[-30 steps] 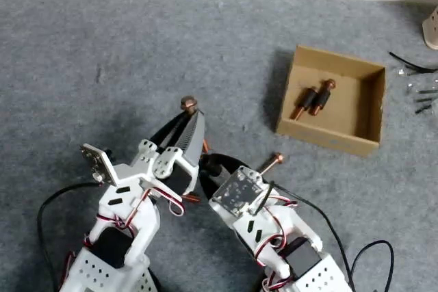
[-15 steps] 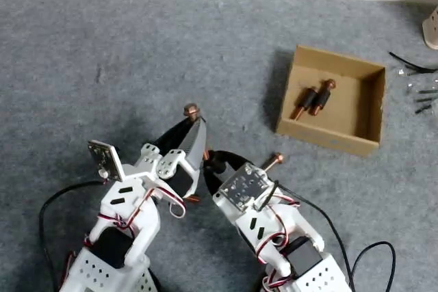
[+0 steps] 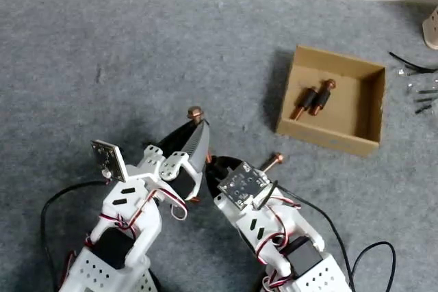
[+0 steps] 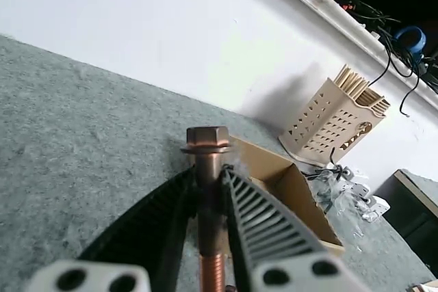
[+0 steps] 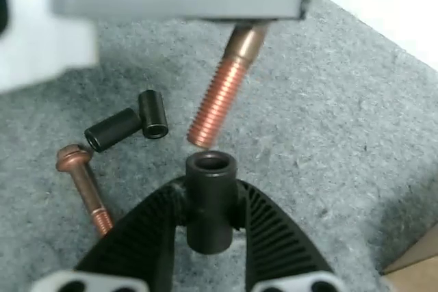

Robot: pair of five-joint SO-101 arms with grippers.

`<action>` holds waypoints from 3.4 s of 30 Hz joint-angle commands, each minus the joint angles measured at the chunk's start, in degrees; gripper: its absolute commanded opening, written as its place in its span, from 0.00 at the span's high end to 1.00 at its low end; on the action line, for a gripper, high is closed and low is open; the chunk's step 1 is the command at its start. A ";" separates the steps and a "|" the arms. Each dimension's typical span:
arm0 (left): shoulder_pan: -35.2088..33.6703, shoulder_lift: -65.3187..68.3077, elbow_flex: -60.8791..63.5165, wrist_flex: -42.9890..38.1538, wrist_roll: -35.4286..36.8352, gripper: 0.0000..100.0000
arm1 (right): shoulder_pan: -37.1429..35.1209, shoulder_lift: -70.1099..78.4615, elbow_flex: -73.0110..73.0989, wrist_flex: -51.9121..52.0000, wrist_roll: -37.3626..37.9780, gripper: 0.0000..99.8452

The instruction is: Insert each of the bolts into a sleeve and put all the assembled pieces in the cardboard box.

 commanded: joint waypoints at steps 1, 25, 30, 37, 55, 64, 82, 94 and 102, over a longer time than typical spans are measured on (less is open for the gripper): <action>0.66 0.22 1.27 0.09 -0.44 0.99 | -1.80 -1.19 -2.24 0.84 -0.62 0.99; 4.79 0.22 1.27 6.42 -0.44 0.99 | -3.03 -1.19 -7.08 0.75 -5.10 0.99; 4.79 0.22 1.27 6.77 -0.44 0.99 | -3.03 -1.19 -6.81 0.75 -5.54 0.99; 4.18 -0.04 1.27 6.51 -0.44 0.99 | -2.77 -1.19 -6.46 1.10 -5.63 0.99; -0.57 0.13 -4.35 -6.33 -5.98 0.99 | -2.68 -1.19 -6.90 8.84 -3.78 0.99; -0.40 0.22 -7.34 13.36 -8.97 0.99 | 4.97 -1.19 -6.55 9.01 -3.78 0.99; -0.66 46.99 -21.93 5.71 -9.14 0.99 | 12.79 -1.19 0.66 -0.40 -3.52 0.99; -9.80 92.97 -43.21 5.45 -12.66 0.99 | 12.79 -1.19 0.75 -0.40 -3.43 0.99; -8.66 104.22 -57.27 22.95 -12.84 0.99 | 16.22 -1.19 0.84 -0.40 -3.43 0.99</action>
